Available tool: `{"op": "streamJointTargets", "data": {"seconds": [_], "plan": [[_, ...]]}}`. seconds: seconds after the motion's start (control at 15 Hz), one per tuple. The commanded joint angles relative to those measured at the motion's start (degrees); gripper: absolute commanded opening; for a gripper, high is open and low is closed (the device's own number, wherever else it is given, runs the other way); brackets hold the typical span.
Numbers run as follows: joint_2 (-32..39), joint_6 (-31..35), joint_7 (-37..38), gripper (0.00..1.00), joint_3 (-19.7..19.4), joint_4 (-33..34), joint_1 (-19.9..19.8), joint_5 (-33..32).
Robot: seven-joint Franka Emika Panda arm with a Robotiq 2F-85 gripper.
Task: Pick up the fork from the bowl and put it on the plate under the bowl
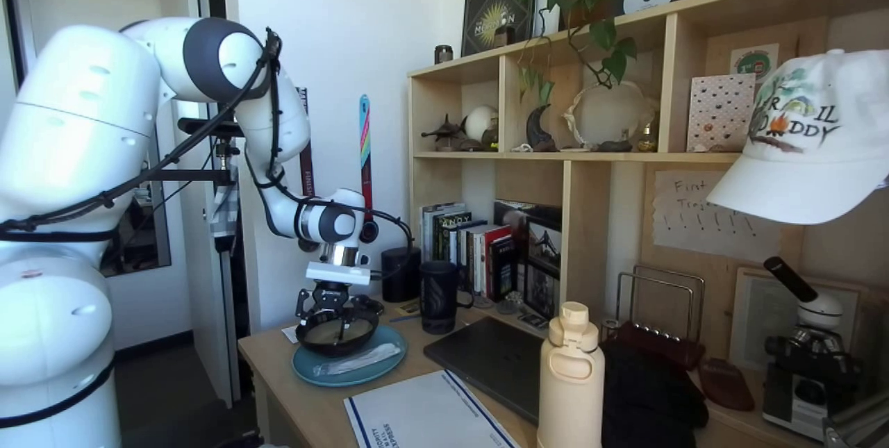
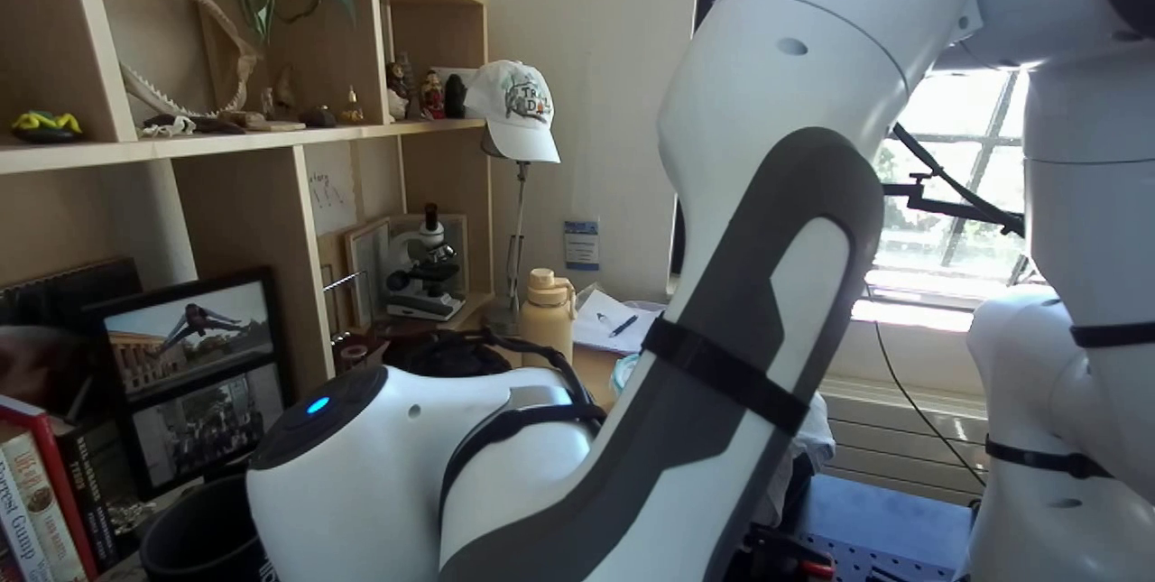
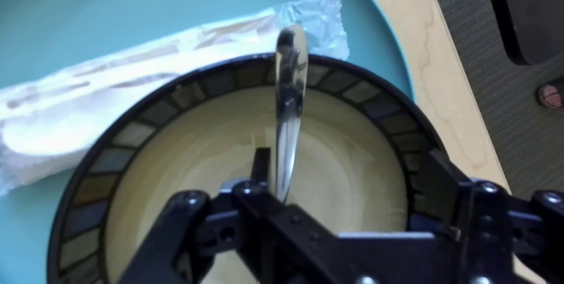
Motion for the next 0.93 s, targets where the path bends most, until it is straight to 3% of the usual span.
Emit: {"op": "streamJointTargets", "data": {"seconds": [0.0,0.47,0.87], "plan": [[0.2,-3.5,-1.0,0.53,0.4,1.6,-0.5,0.4],[0.9,-6.1,-0.8,0.03,0.1,3.4,-0.3,0.0],[0.8,-7.3,-0.7,0.02,0.0,4.5,-0.4,0.1]]}}
